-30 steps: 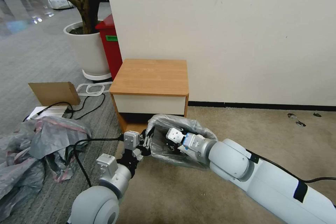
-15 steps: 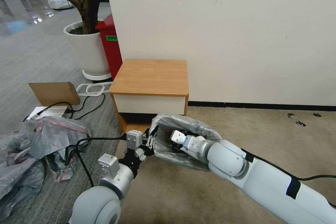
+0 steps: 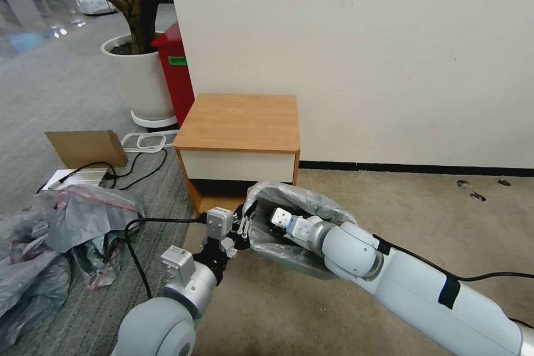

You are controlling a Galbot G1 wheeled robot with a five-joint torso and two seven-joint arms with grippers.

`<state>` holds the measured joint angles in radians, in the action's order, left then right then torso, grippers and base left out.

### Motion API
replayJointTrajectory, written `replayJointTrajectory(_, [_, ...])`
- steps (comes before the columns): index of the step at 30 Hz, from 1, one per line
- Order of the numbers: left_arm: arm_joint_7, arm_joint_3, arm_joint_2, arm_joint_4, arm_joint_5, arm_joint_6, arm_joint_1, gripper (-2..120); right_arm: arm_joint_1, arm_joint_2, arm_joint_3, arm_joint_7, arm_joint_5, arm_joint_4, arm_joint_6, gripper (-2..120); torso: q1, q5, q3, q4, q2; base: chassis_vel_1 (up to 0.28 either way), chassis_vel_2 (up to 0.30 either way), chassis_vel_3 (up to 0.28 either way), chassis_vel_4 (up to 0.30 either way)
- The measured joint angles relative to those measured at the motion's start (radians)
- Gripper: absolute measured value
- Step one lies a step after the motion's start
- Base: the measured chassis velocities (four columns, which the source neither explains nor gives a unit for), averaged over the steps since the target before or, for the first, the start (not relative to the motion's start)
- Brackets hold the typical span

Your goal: Pick up the garbage bag from the table and place it over the trash can.

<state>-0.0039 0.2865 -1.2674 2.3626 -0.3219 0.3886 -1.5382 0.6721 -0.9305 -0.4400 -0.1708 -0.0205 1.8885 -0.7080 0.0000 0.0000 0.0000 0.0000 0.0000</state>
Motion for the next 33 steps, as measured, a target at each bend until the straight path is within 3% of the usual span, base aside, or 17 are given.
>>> replayJointTrajectory(11, [0.002,-0.003,-0.011,0.003,0.008,-0.001,-0.006,9,0.013,-0.008,0.007,0.006,0.007,-0.018,0.000,0,0.000,0.0001,0.000,0.0000,0.000,0.000,0.000,0.000,0.000])
replayJointTrajectory(24, [-0.011,0.016,-0.030,-0.092,0.012,-0.017,0.016,9,0.054,0.068,0.067,-0.036,-0.126,0.118,0.001,0,0.000,0.0000,0.000,0.0000,0.000,0.000,0.000,0.000,0.000])
replayJointTrajectory(27, [-0.034,0.013,-0.035,-0.120,-0.025,-0.015,0.024,9,0.068,0.085,0.095,-0.037,-0.168,0.148,0.002,0,0.000,0.0002,0.000,0.0000,0.000,0.000,0.000,0.000,0.000])
replayJointTrajectory(31, [-0.103,0.013,-0.043,-0.164,-0.150,0.010,0.039,9,0.112,0.119,0.159,-0.035,-0.259,0.215,0.002,0,0.000,0.0001,0.000,0.0002,0.000,0.000,0.000,0.000,0.000])
replayJointTrajectory(33, [-0.158,0.019,-0.050,-0.197,-0.245,0.023,0.047,9,0.187,0.143,0.249,-0.034,-0.323,0.266,0.011,0,0.000,0.0002,0.000,0.0000,0.000,0.000,0.000,0.000,0.000])
